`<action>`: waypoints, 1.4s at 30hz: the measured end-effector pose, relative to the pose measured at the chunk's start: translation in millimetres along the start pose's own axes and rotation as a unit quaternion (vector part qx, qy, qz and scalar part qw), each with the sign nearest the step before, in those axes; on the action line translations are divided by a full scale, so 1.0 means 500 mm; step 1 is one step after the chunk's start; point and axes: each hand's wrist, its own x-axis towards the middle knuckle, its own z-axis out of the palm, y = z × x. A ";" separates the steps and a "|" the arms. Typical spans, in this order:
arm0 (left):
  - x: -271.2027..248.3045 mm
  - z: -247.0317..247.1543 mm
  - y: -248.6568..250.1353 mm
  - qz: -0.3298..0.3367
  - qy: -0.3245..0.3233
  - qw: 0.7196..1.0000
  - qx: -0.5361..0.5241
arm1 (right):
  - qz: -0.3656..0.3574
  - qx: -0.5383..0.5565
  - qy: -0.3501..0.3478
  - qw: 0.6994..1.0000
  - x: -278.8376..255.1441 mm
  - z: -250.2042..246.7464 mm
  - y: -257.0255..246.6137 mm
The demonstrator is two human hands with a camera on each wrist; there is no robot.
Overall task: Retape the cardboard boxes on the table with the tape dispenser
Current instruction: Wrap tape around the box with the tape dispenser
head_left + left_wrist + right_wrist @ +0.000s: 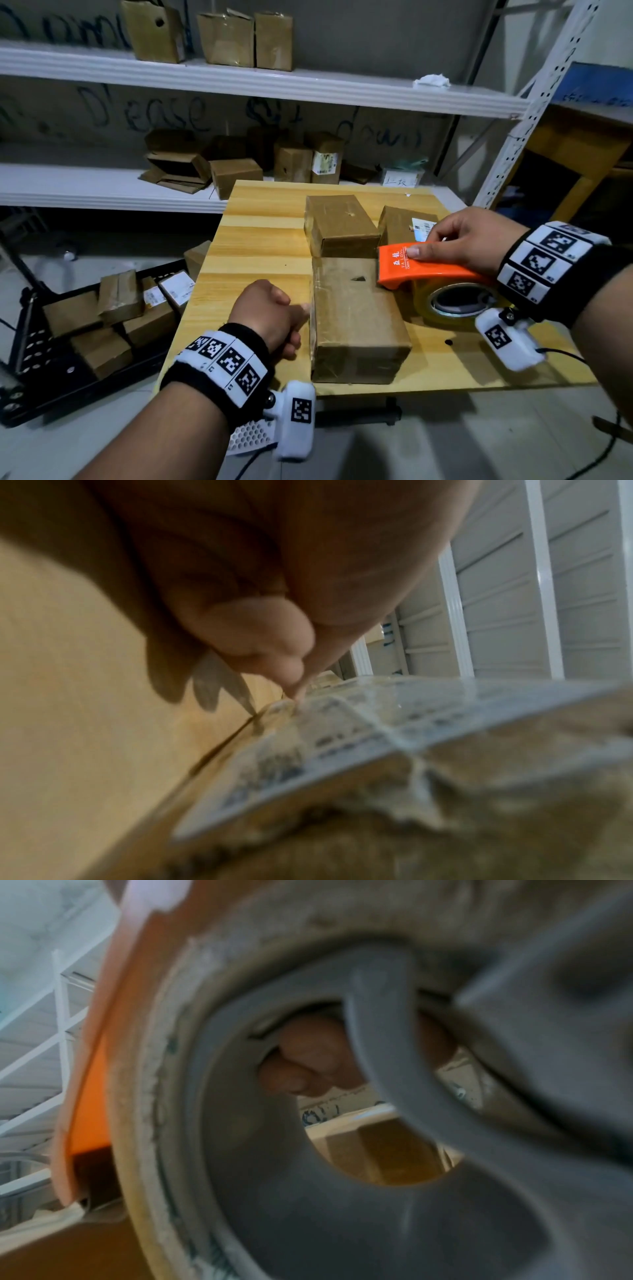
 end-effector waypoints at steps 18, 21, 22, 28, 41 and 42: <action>-0.040 -0.004 0.039 0.140 -0.157 0.962 0.175 | 0.019 0.031 0.007 0.999 0.003 0.059 -0.031; -0.039 -0.019 0.037 0.155 -0.141 0.950 0.230 | 0.018 0.023 0.003 1.000 0.005 0.066 -0.039; -0.040 -0.025 0.039 0.157 -0.138 0.950 0.230 | 0.017 0.021 0.003 1.000 0.004 0.065 -0.041; -0.041 -0.035 0.040 0.163 -0.148 0.947 0.233 | -0.009 -0.030 -0.019 0.999 0.000 0.025 -0.052; -0.030 -0.035 0.035 0.165 -0.158 0.948 0.222 | -0.028 -0.062 -0.082 0.994 0.023 -0.004 -0.034; -0.031 -0.036 0.035 0.165 -0.158 0.948 0.222 | -0.029 -0.062 -0.082 0.994 0.024 -0.007 -0.029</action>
